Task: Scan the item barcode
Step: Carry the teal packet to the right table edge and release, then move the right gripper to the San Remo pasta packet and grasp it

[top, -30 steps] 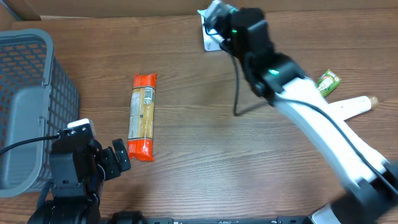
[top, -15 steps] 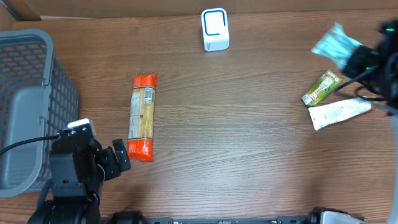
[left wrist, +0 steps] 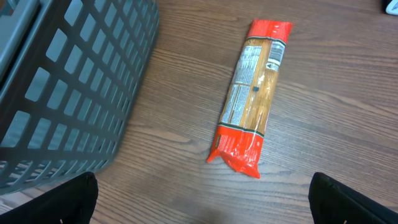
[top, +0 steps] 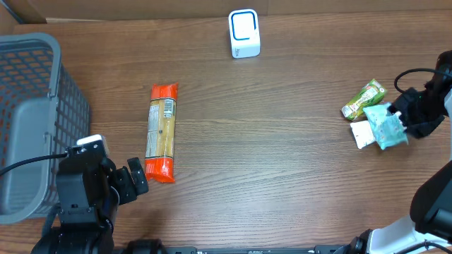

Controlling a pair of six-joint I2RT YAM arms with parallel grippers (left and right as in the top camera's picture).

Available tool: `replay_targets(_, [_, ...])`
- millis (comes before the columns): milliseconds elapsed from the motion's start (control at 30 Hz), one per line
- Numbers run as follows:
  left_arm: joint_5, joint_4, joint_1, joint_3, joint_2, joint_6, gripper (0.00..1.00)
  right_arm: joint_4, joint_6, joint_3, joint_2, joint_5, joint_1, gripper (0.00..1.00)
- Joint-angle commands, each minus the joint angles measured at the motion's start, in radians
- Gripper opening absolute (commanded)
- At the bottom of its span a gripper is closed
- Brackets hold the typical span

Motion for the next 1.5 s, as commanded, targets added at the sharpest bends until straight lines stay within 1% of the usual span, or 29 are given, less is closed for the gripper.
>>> replay_targets(0, [-0.016, 0.003, 0.005, -0.002, -0.003, -0.01, 1.0, -0.093, -0.024, 0.174, -0.016, -0.011, 0.003, 0.65])
replay_targets(67, [-0.016, 0.003, 0.005, -0.002, -0.003, -0.01, 1.0, -0.162, -0.032, 0.288, -0.016, -0.04, 0.021, 0.66])
replay_targets(100, [-0.016, 0.003, 0.005, -0.002, -0.003, -0.01, 1.0, -0.191, -0.071, 0.371, -0.016, -0.102, 0.047, 0.66])
replay_targets(133, [-0.016, 0.003, 0.005, -0.002, -0.003, -0.01, 0.99, -0.187, -0.119, 0.451, -0.016, -0.229, 0.109, 0.71])
replay_targets(167, [-0.016, 0.003, 0.005, -0.002, -0.003, -0.01, 1.0, -0.159, -0.126, 0.465, -0.016, -0.277, 0.156, 0.74])
replay_targets(200, [-0.016, 0.003, 0.005, -0.002, -0.003, -0.01, 1.0, -0.127, -0.126, 0.465, -0.016, -0.306, 0.2, 0.76])
replay_targets(233, [-0.016, 0.003, 0.005, -0.002, -0.003, -0.01, 1.0, -0.069, -0.125, 0.458, -0.007, -0.338, 0.284, 0.76])
replay_targets(367, [-0.016, 0.003, 0.005, -0.002, -0.003, -0.01, 1.0, 0.06, -0.098, 0.433, 0.035, -0.358, 0.486, 0.77])
replay_targets(467, [-0.016, 0.003, 0.005, -0.002, -0.003, -0.01, 0.99, 0.167, -0.09, 0.431, 0.106, -0.358, 0.688, 0.77])
replay_targets(500, [-0.016, 0.003, 0.005, -0.002, -0.003, -0.01, 1.0, 0.22, -0.072, 0.431, 0.149, -0.357, 0.776, 0.78])
replay_targets(567, [-0.016, 0.003, 0.005, -0.002, -0.003, -0.01, 0.99, 0.281, -0.07, 0.431, 0.203, -0.357, 0.863, 0.78])
replay_targets(667, [-0.016, 0.003, 0.005, -0.002, -0.003, -0.01, 1.0, 0.385, -0.016, 0.431, 0.289, -0.357, 0.976, 0.78])
replay_targets(767, [-0.016, 0.003, 0.005, -0.002, -0.003, -0.01, 1.0, 0.471, 0.013, 0.431, 0.359, -0.354, 1.049, 0.78])
replay_targets(867, [-0.016, 0.003, 0.005, -0.002, -0.003, -0.01, 1.0, 0.536, 0.082, 0.431, 0.45, -0.355, 1.117, 0.77])
replay_targets(1100, [-0.016, 0.003, 0.005, -0.002, -0.003, -0.01, 1.0, 0.55, 0.077, 0.431, 0.558, -0.354, 1.175, 0.77])
replay_targets(1233, [-0.016, 0.003, 0.005, -0.002, -0.003, -0.01, 1.0, 0.575, 0.077, 0.431, 0.597, -0.354, 1.207, 0.77])
replay_targets(1467, [-0.016, 0.003, 0.005, -0.002, -0.003, -0.01, 1.0, 0.637, 0.029, 0.431, 0.637, -0.354, 1.257, 0.77])
